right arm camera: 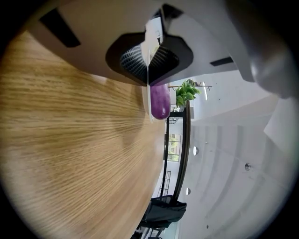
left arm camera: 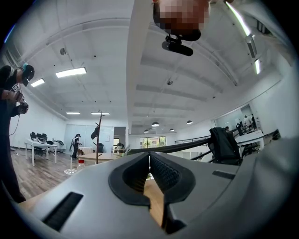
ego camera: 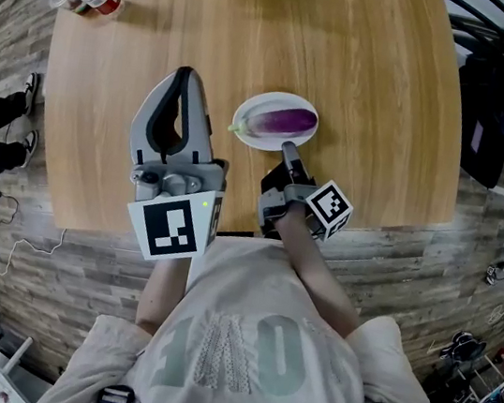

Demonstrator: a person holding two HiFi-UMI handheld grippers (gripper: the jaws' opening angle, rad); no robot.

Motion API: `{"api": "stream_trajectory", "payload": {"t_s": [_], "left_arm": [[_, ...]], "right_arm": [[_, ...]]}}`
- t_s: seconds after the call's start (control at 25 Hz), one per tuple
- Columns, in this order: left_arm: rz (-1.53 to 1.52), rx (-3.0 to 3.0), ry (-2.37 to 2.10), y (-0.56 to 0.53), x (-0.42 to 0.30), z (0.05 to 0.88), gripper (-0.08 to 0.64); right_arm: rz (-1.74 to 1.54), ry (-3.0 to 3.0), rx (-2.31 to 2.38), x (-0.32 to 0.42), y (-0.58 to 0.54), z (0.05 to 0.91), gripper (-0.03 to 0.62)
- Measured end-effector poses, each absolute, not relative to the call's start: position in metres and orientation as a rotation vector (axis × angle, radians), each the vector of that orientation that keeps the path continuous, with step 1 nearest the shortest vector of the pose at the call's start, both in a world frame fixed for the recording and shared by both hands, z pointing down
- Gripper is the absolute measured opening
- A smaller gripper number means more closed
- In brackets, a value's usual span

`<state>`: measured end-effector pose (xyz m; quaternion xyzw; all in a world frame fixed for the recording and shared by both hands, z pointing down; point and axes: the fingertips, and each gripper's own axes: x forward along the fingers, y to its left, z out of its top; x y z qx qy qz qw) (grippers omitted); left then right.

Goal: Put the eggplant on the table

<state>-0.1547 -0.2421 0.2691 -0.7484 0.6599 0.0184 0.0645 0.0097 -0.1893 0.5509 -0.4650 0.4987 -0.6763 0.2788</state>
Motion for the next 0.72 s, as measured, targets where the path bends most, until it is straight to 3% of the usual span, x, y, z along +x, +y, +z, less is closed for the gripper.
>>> {"api": "stream_trajectory", "payload": {"t_s": [0.72], "left_arm": [[0.030,-2.262,2.023,-0.243,-0.161,0.282,0.012]], "right_arm": [[-1.873,1.308,-1.471,0.018,-0.183,0.573,0.028]]}}
